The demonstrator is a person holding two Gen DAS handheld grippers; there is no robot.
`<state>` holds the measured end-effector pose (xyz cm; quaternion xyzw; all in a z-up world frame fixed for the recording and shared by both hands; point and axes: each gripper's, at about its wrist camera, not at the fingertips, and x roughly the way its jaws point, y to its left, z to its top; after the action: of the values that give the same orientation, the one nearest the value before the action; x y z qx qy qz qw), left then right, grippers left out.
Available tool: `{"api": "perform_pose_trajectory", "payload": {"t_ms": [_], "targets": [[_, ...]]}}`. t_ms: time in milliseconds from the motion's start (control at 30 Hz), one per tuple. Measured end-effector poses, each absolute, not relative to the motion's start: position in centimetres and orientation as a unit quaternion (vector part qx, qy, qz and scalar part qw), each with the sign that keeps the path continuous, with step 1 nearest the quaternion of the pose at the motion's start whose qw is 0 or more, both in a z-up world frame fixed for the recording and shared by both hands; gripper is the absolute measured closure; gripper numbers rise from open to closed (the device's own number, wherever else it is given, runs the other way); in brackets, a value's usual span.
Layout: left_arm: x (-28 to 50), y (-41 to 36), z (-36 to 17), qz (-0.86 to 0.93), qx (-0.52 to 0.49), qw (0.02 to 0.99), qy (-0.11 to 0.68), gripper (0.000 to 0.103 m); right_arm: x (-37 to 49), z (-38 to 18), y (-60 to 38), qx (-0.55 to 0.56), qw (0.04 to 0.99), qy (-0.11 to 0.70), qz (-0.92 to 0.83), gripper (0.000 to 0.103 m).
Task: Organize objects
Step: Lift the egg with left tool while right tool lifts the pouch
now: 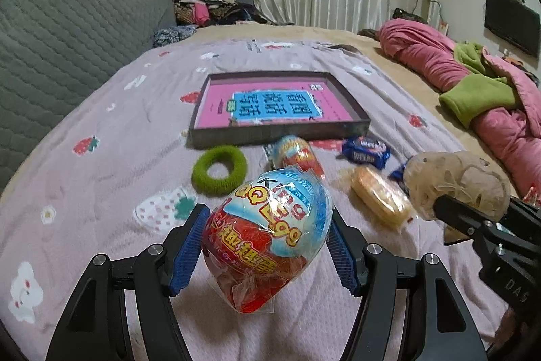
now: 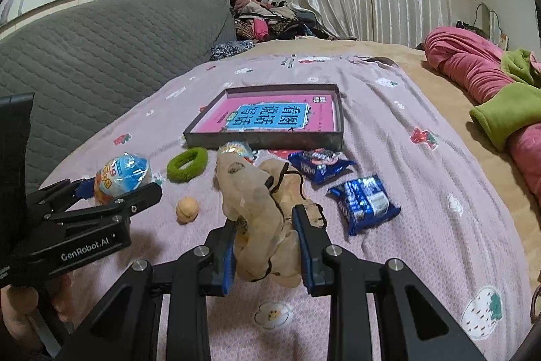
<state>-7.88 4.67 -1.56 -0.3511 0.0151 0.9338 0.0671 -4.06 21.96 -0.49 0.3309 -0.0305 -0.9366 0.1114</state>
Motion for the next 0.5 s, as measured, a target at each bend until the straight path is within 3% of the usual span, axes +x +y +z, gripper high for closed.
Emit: {"api": "perform_pose_trajectory", "payload": {"t_ms": [500], "targets": [[-14.0,4.6,1.9,0.938,-0.338,0.077,0.007,0.034,-8.4,4.1,20.9,0.308,0.107,0.004,-0.945,0.073]]}}
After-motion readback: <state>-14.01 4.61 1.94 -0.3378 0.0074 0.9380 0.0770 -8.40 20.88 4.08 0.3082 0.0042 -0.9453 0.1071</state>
